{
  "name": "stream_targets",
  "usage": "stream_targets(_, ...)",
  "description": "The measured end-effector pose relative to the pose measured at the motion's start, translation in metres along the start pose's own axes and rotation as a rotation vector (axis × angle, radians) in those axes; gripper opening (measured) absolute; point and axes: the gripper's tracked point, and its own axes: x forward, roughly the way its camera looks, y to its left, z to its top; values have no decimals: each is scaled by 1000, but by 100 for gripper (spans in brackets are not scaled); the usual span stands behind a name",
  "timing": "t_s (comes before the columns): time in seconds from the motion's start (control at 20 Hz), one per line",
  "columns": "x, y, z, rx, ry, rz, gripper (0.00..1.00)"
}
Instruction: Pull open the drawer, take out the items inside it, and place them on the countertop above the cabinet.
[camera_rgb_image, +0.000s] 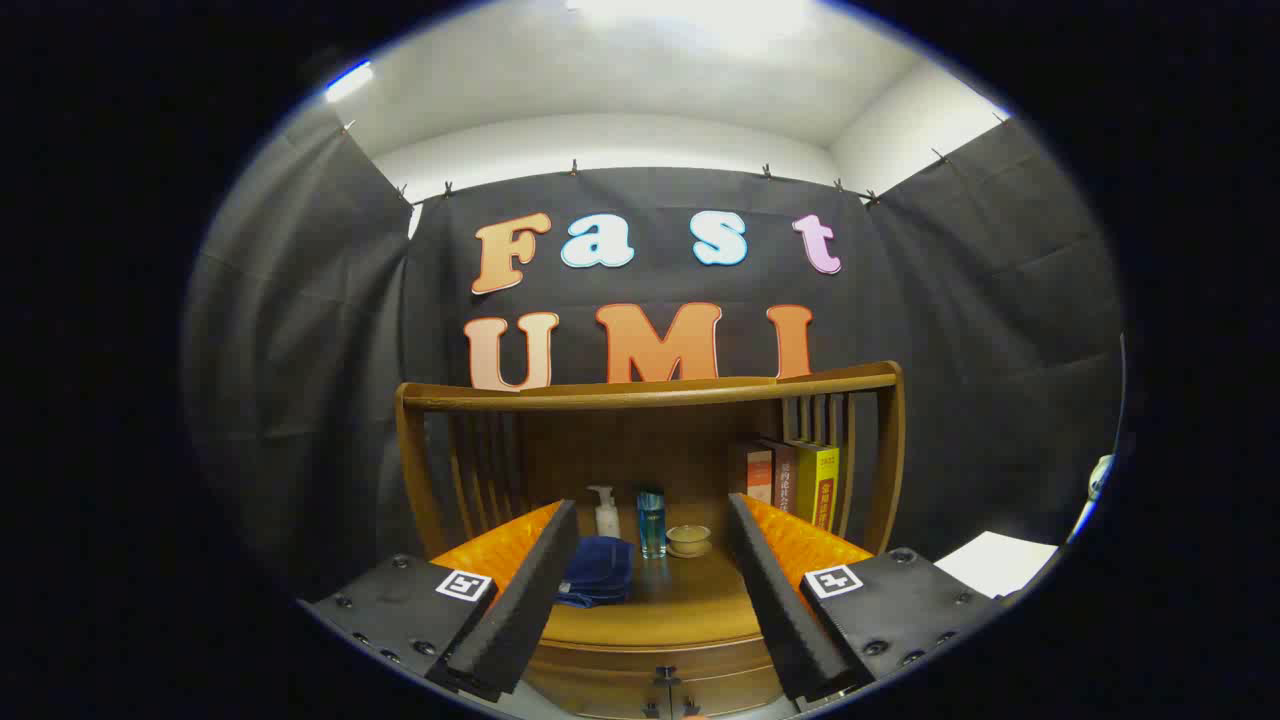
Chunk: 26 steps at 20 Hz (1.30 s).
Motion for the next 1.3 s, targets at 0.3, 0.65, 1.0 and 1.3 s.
stream_targets(0.3, -35, 20, -14, 43, 44, -76, 99)
stream_targets(0.65, -46, 52, 0, -7, 43, -14, 98)
stream_targets(1.0, -50, 52, 9, -7, 20, -6, 97)
stream_targets(1.3, -46, 52, -4, -11, 3, 3, 97)
